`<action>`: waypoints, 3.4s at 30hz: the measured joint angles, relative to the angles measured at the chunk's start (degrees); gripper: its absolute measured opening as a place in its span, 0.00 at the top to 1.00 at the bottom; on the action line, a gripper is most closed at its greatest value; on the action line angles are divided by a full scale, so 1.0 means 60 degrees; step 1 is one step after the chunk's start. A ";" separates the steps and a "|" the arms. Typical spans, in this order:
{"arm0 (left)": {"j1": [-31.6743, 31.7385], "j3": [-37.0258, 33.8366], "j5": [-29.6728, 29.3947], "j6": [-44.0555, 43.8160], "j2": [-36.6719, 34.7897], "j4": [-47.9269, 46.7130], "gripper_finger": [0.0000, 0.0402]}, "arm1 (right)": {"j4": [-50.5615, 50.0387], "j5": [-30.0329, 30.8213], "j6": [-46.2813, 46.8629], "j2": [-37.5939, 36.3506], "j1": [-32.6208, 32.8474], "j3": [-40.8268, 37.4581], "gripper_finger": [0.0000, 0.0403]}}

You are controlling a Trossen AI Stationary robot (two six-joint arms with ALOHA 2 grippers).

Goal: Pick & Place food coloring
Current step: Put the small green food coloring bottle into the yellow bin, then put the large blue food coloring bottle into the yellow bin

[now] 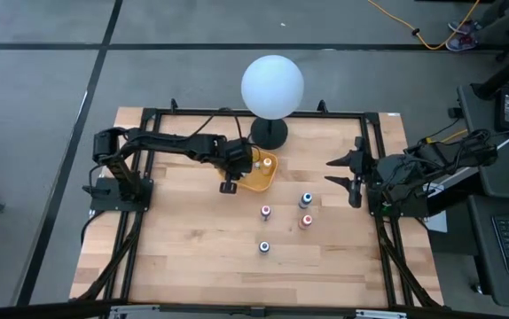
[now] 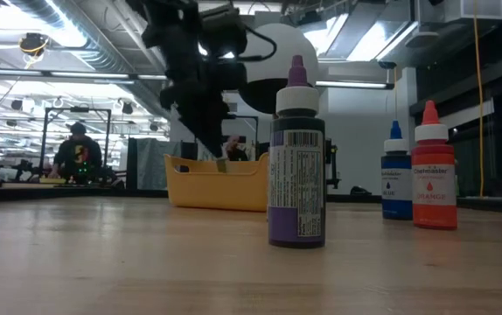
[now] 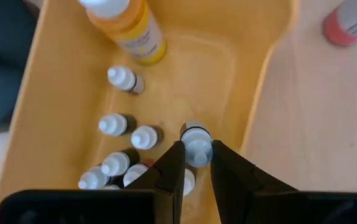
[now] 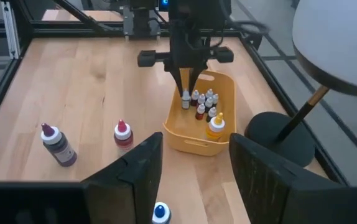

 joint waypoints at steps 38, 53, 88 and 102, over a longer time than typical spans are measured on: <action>0.0378 -0.0645 -0.0526 -0.0575 0.0805 0.0851 0.78 | 0.0054 0.0161 -0.0049 0.0000 -0.0004 0.0004 0.54; 0.0363 -0.0364 -0.0532 -0.0827 0.0805 0.0671 0.67 | 0.0013 0.0080 -0.0102 0.0000 -0.0004 0.0004 0.54; -0.2476 -0.1161 -0.3306 -0.4562 -0.5745 -0.2108 0.72 | -0.0167 -0.1089 0.2062 0.0539 -0.0712 -0.1842 0.48; -0.2540 -0.1803 -0.3661 -0.3016 -0.6144 -0.1521 0.74 | 0.1264 -0.1928 0.4759 0.2186 -0.1513 -0.3315 0.26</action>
